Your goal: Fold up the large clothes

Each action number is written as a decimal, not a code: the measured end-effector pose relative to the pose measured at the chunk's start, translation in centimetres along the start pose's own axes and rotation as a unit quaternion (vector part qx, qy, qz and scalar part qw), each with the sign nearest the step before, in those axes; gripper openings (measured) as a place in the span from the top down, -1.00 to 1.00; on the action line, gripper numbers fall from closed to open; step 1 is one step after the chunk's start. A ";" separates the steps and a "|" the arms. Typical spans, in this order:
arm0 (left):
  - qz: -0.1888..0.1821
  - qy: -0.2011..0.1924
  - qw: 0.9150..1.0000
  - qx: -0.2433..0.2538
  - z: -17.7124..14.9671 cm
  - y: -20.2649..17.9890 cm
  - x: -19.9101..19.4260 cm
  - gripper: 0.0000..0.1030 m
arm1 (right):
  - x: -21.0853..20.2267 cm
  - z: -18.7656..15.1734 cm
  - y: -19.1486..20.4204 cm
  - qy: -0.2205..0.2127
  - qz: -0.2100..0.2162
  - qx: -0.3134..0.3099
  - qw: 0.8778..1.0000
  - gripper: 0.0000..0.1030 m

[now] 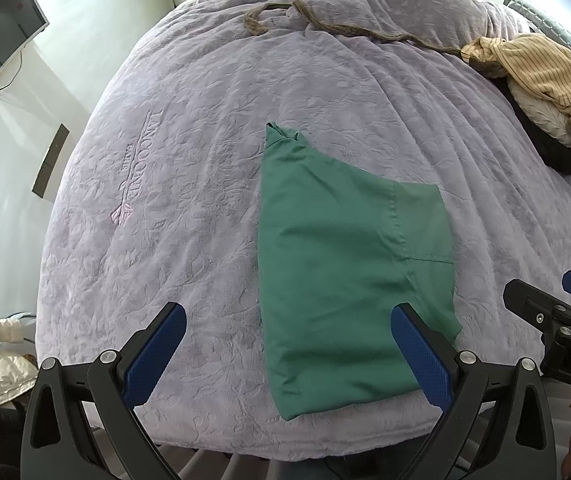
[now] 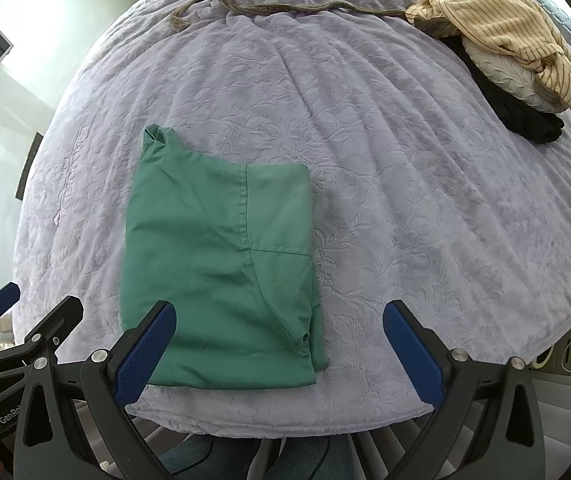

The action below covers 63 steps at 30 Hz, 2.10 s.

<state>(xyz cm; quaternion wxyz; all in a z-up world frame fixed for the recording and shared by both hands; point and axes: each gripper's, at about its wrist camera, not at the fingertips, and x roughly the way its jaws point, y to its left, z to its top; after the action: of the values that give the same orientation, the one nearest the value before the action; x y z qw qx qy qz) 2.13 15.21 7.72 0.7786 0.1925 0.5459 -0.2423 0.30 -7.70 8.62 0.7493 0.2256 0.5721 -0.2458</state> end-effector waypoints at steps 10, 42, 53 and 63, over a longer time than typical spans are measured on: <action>0.001 0.001 1.000 0.001 0.0 0.0 -0.1 -0.99 | 0.0 0.0 0.1 0.000 -0.001 -0.001 1.000 -0.99; 0.004 0.002 1.000 0.007 0.5 0.9 0.2 -0.99 | 0.4 0.1 1.4 0.005 0.000 -0.012 1.000 -0.99; 0.004 0.001 1.000 0.010 0.4 1.2 0.5 -0.99 | 0.4 0.2 1.4 0.005 0.001 -0.012 1.000 -0.99; 0.010 -0.011 1.000 0.018 0.2 1.2 0.2 -0.99 | 0.5 0.2 1.5 0.006 0.001 -0.014 1.000 -0.99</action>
<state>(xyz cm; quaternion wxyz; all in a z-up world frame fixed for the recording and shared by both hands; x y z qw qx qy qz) 2.99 16.02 7.59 0.7832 0.2088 0.5313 -0.2464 1.47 -6.71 8.25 0.7490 0.2171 0.5799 -0.2359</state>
